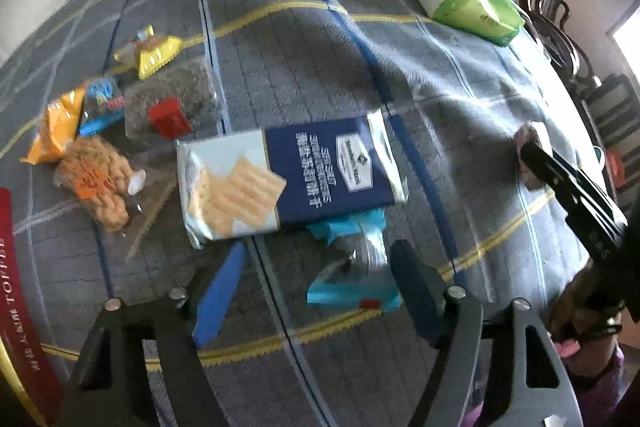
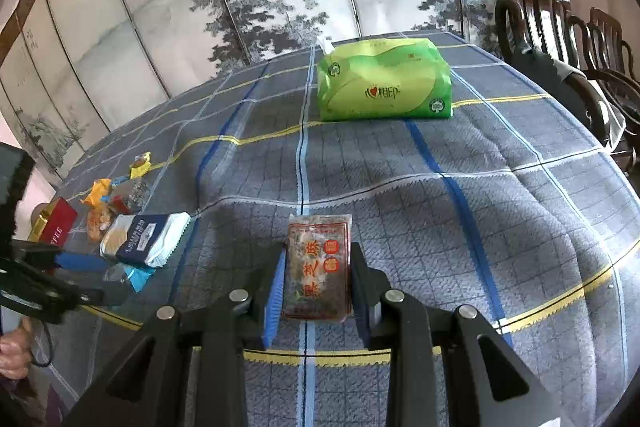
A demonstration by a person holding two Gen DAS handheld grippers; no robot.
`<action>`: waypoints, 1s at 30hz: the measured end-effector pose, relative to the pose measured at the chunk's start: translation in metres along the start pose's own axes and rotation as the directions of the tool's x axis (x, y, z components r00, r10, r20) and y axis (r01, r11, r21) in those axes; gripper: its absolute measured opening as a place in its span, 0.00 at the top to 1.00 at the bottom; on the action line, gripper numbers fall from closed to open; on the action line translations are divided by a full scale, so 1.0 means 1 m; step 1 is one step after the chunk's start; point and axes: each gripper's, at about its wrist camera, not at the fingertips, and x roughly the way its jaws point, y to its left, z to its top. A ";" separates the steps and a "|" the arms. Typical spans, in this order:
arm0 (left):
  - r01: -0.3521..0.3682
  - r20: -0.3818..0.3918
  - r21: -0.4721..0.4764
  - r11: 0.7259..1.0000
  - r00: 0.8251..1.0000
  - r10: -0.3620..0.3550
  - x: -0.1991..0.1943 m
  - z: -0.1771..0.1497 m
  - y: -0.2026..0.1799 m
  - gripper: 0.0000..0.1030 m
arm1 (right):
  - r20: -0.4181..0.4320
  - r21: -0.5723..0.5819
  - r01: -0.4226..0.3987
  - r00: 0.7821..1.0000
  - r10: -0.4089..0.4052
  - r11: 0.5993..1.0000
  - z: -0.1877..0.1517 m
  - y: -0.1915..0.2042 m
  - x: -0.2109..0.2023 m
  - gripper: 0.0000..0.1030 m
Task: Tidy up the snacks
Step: 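Grasp the brown square packet with right tool while left tool grasps the blue-wrapped candy, then carry the blue-wrapped candy into the gold tin and open the left tool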
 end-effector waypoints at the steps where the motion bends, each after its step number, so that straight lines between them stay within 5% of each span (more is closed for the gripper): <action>1: -0.021 0.011 0.011 1.000 1.000 0.021 0.000 0.000 -0.003 0.47 | -0.001 -0.002 -0.002 1.000 0.002 1.000 0.000 0.000 0.000 0.71; 2: -0.035 0.022 0.027 0.999 0.999 0.034 -0.001 0.001 -0.006 0.71 | -0.005 -0.007 -0.005 1.000 0.005 1.000 -0.001 0.001 0.001 0.71; 5: -0.051 0.036 0.033 0.998 0.998 0.049 -0.003 0.000 -0.009 0.77 | -0.006 -0.005 -0.008 1.000 0.008 1.000 -0.001 0.001 0.001 0.71; 17: 0.059 0.078 -0.116 0.991 0.996 -0.050 -0.059 -0.075 0.021 0.76 | -0.021 -0.015 0.014 1.000 -0.015 1.000 -0.001 0.006 0.006 0.71; 30: 0.028 0.206 -0.268 0.963 0.978 0.029 -0.134 -0.134 0.095 0.76 | -0.053 -0.038 0.072 0.996 -0.074 0.997 -0.002 0.010 0.016 0.71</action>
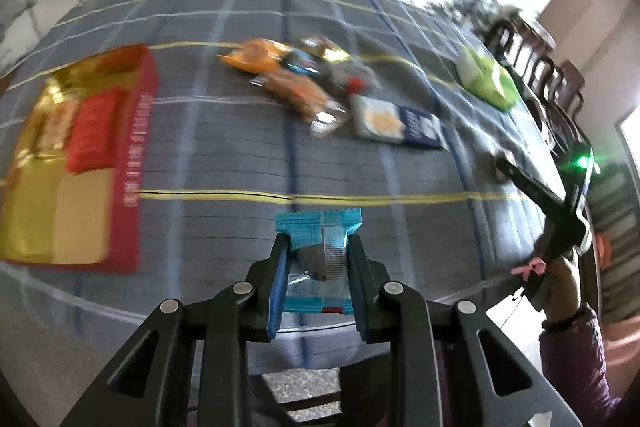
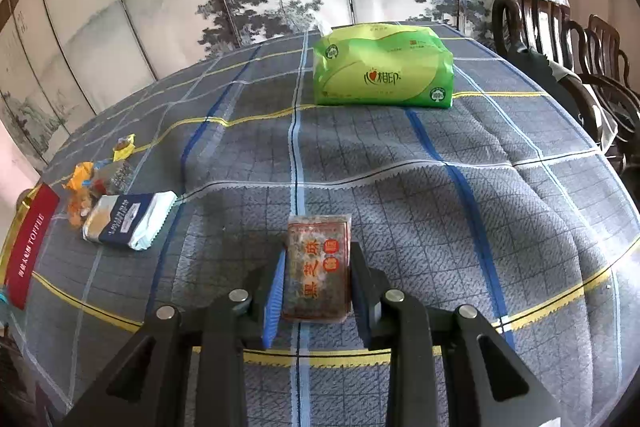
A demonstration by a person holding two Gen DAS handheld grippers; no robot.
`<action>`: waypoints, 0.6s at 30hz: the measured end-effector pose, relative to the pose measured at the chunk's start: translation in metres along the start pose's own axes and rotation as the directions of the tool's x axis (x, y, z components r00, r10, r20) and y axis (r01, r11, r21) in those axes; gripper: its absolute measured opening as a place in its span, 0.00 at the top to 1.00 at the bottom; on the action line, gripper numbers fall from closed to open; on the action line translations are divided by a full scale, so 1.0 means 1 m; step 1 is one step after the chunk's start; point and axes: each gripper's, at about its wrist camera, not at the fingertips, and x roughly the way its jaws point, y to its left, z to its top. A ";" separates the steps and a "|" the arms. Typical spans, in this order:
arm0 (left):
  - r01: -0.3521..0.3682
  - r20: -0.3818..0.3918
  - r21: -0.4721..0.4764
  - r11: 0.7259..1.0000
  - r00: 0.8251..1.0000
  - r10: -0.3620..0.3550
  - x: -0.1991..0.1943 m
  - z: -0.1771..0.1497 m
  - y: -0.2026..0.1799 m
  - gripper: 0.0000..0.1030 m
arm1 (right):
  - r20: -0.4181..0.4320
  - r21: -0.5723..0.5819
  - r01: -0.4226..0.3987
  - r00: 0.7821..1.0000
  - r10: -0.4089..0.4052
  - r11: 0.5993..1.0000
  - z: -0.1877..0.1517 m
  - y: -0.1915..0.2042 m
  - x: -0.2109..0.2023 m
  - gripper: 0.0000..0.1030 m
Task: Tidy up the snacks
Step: 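Carry the blue-wrapped candy into the gold tin and open the left tool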
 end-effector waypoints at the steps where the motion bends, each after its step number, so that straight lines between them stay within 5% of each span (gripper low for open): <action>1: -0.018 0.017 -0.010 1.000 1.000 0.018 -0.007 0.000 0.009 0.76 | 0.000 -0.003 0.004 1.000 -0.004 1.000 0.000 0.001 0.000 0.71; 8: -0.153 0.100 -0.091 0.984 0.982 0.162 -0.030 0.006 0.070 0.76 | -0.002 -0.022 0.029 1.000 -0.030 0.999 -0.001 0.004 0.000 0.71; 18: -0.324 0.123 -0.144 0.935 0.932 0.342 -0.027 0.010 0.134 0.76 | -0.003 -0.040 0.052 0.999 -0.052 0.998 -0.001 0.007 0.001 0.71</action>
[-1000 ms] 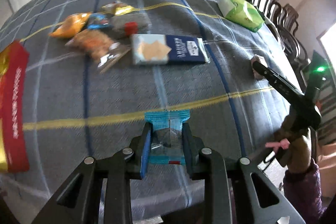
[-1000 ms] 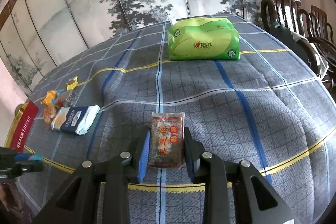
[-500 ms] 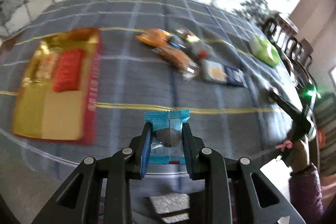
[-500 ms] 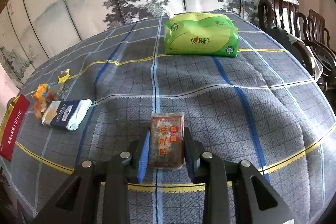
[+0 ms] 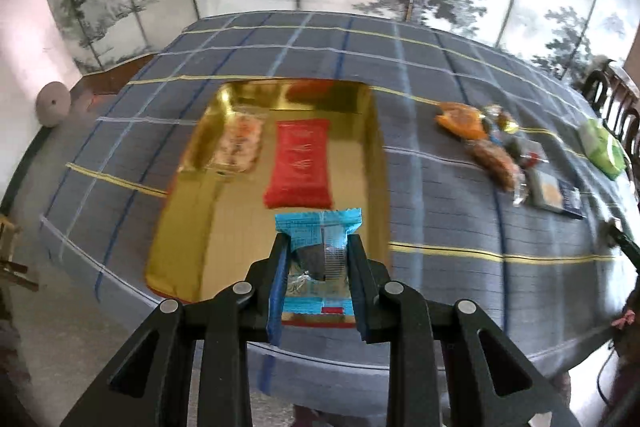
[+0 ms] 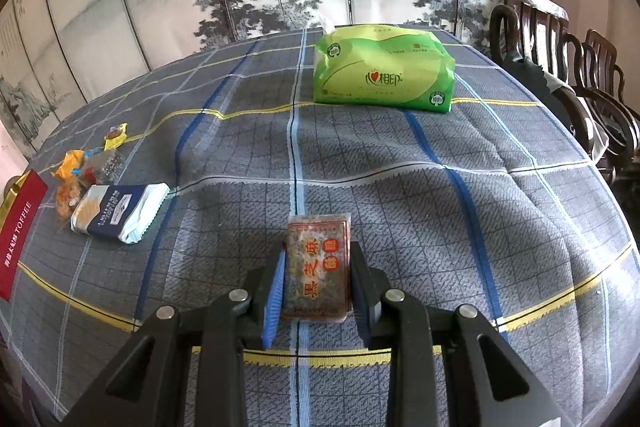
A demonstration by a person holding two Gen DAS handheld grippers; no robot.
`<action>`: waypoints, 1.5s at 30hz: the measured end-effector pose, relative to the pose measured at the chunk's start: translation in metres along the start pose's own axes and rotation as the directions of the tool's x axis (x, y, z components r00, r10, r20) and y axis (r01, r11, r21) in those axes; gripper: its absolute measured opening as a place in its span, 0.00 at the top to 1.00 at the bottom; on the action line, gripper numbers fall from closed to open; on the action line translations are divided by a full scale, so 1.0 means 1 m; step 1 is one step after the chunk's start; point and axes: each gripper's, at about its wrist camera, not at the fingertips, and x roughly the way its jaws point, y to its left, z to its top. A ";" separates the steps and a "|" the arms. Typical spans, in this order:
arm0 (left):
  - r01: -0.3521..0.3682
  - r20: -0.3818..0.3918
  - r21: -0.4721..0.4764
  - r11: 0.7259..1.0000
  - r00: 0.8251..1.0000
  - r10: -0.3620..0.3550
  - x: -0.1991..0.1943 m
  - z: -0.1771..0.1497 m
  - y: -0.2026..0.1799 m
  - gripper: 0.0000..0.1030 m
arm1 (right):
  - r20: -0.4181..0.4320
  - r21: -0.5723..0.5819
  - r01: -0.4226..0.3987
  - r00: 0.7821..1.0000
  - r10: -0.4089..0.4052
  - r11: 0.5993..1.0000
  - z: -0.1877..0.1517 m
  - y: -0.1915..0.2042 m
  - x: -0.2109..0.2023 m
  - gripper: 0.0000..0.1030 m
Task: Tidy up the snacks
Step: 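Carry the blue-wrapped candy into the gold tin and open the left tool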
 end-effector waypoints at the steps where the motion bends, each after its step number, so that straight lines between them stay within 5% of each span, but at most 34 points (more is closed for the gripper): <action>1: -0.011 0.000 -0.003 1.000 1.000 0.011 0.003 0.000 0.005 0.76 | 0.000 -0.001 0.002 1.000 -0.002 1.000 0.000 0.000 0.000 0.71; 18: -0.079 -0.040 -0.033 0.996 0.996 0.078 0.042 -0.003 0.048 0.76 | -0.002 -0.014 0.020 1.000 -0.020 1.000 0.000 0.003 0.001 0.71; 45: -0.142 -0.056 -0.027 0.990 0.989 0.140 0.077 0.005 0.066 0.73 | -0.002 -0.018 0.025 1.000 -0.025 1.000 0.001 0.005 0.001 0.71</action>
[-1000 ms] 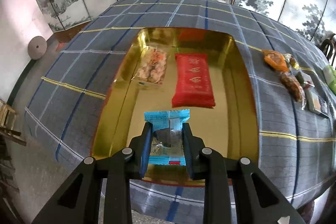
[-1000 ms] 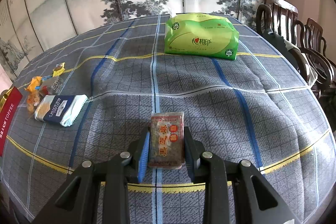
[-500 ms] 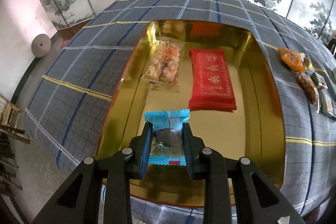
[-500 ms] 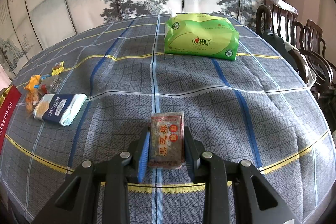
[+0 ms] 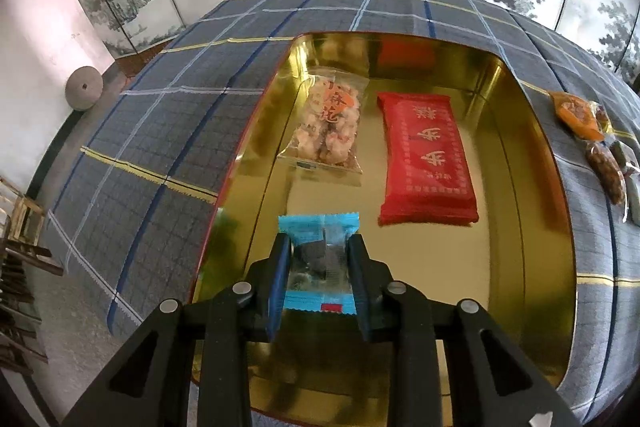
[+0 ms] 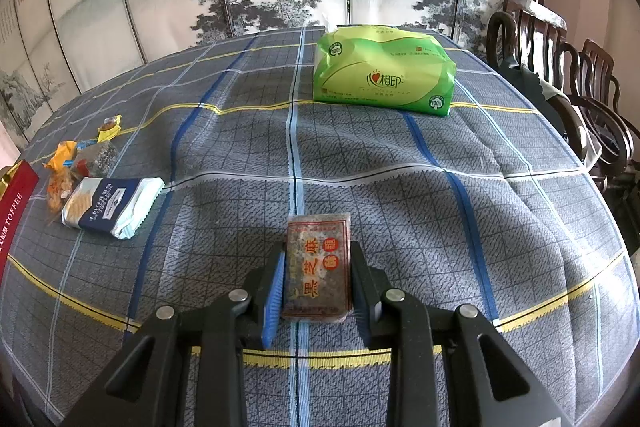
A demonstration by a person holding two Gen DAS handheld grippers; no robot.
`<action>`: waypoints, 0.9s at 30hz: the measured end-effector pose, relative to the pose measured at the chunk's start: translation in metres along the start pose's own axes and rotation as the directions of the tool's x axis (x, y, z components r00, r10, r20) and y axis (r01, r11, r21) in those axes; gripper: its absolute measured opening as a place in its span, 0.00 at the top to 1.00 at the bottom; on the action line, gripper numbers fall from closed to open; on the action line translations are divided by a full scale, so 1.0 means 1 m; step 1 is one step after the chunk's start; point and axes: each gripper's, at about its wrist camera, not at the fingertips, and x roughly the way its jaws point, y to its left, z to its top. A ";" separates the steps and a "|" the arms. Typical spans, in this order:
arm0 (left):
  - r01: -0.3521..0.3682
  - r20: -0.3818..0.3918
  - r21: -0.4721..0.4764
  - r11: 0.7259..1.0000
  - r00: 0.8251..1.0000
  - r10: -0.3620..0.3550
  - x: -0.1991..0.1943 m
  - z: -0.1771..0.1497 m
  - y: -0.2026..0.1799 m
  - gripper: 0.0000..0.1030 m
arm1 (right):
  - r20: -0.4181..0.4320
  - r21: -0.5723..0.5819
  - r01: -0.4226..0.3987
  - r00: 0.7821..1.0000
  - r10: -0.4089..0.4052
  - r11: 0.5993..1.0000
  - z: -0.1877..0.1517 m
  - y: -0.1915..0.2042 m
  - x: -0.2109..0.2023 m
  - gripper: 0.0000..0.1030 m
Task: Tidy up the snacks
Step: 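Carry the blue-wrapped candy into the gold tin and open the left tool, then carry the brown square packet into the gold tin and open the right tool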
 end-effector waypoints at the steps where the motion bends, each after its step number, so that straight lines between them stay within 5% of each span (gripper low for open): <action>1: -0.002 0.004 0.000 1.000 1.000 0.002 0.000 0.000 0.001 0.73 | 0.000 0.000 0.000 1.000 0.000 1.000 0.000 0.000 0.000 0.71; 5: -0.017 0.017 0.012 1.000 1.000 0.017 0.000 0.001 0.000 0.71 | 0.000 0.000 0.000 1.000 0.000 1.000 0.000 0.001 0.000 0.71; 8: -0.037 0.035 0.012 0.999 0.999 0.037 -0.003 0.000 0.000 0.49 | 0.000 -0.001 0.001 1.000 -0.001 1.000 0.000 0.001 0.000 0.71; 13: -0.054 0.081 0.020 0.998 0.995 0.053 -0.015 -0.001 -0.001 0.38 | 0.000 -0.001 0.001 1.000 -0.001 1.000 0.000 0.002 0.000 0.71; 27: -0.079 0.154 -0.064 0.995 0.984 0.088 -0.074 -0.008 0.010 0.33 | 0.004 0.021 0.000 1.000 0.000 1.000 -0.003 -0.006 -0.004 0.71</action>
